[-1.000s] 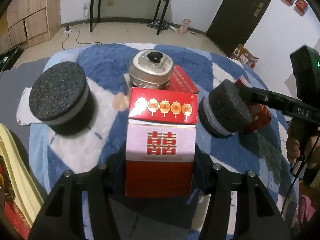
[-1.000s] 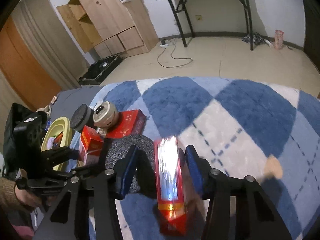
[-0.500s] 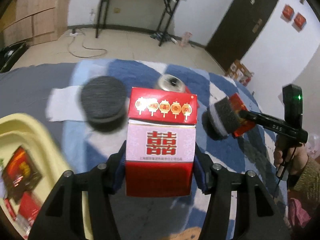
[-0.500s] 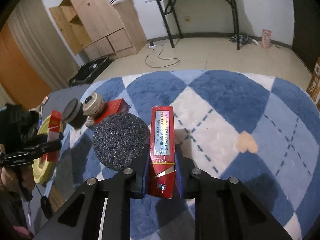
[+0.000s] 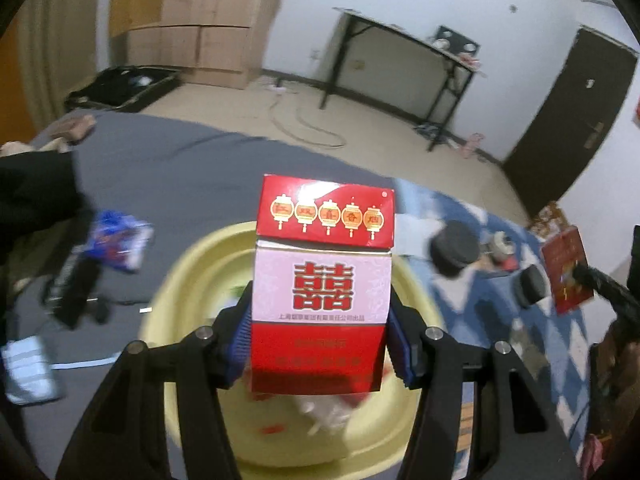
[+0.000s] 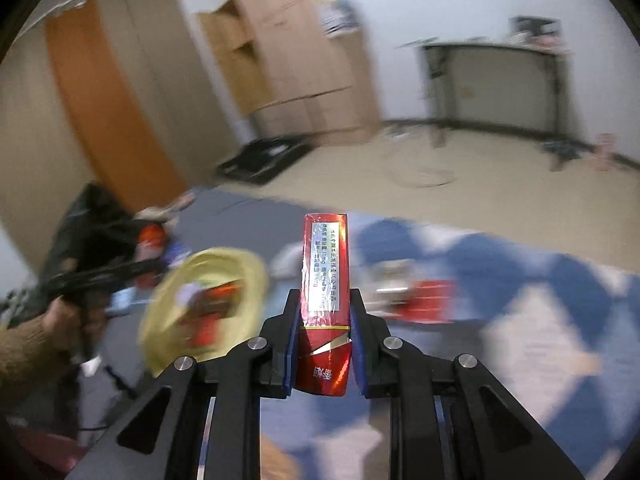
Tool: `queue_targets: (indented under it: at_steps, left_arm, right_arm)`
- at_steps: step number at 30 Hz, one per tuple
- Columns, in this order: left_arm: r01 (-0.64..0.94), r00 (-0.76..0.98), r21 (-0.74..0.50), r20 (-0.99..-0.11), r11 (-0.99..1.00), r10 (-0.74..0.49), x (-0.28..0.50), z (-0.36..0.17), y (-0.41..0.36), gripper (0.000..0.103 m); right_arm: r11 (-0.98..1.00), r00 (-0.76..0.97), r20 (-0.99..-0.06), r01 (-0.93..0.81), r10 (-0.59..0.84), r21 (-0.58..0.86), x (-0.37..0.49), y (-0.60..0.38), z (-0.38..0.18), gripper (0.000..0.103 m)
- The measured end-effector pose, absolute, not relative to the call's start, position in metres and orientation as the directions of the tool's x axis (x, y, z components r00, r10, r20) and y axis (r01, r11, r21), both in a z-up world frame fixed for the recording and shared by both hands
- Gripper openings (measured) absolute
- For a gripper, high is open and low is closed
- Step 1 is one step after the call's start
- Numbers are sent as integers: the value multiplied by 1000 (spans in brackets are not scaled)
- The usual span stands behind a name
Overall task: Organize rigid objects
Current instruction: 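Carry both boxes into the yellow basin and release, then grasp a black foam disc with each tool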
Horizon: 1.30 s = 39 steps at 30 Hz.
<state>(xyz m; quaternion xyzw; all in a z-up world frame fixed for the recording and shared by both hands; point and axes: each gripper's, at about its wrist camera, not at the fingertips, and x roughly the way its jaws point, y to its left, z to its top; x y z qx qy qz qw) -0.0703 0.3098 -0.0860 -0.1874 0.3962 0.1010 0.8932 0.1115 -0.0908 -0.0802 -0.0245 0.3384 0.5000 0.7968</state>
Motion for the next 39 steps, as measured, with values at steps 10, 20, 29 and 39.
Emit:
queue_targets:
  at_steps: [10,20,29,39]
  left_arm:
    - [-391,595,-305,-804,868,-15,-54,-157,341,58]
    - [-377,588,-311,-808,872,-35,-37,-171,351,67]
    - [-328,683,-330,-730,885,-19,-34,-113,329,103]
    - [-49,585,-211,-798,976,-143,87,-118,171,103]
  right_arm:
    - [348,-13,-641,-832,767,432,38,80,-151,21]
    - [377,12,-689,-844,725,382,32,117,-167,32]
    - [498,305,-613,-851,729,169,22,52,-119,98]
    - [873,700,-583,-486,413,35,91,-144,-127,103]
